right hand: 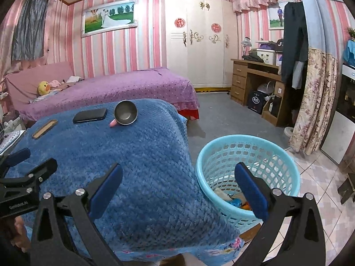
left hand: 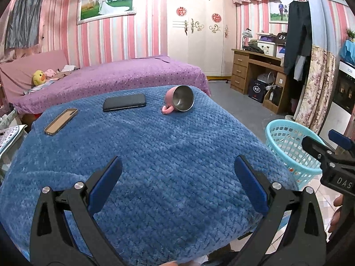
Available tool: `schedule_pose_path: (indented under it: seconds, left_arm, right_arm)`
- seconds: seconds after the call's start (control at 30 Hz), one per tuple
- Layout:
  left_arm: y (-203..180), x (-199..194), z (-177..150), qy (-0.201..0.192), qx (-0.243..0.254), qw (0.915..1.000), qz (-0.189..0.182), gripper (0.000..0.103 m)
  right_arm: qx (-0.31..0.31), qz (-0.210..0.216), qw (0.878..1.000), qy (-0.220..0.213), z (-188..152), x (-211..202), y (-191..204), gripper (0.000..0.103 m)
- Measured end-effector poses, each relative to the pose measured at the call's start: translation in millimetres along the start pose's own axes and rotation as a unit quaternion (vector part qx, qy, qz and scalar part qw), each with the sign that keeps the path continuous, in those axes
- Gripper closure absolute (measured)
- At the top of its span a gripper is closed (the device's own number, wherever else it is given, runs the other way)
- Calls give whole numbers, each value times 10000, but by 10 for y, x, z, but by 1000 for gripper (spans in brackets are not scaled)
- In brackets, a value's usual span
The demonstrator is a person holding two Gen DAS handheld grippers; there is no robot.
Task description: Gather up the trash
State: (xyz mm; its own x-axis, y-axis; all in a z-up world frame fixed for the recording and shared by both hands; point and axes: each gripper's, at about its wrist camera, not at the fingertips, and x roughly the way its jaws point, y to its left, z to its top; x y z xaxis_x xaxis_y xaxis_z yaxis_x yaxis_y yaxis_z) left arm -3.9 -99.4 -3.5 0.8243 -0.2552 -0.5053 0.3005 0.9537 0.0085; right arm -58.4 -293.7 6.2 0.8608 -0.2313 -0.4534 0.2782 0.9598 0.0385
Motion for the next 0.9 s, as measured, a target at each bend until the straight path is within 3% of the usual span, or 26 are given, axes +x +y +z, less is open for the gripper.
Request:
schedule_pose_path:
  seconds: [0.9]
  left_arm:
    - [-8, 11, -57, -80, 39, 10000, 44, 5]
  right_arm:
    - [-321, 74, 9991, -270, -107, -23, 66, 5]
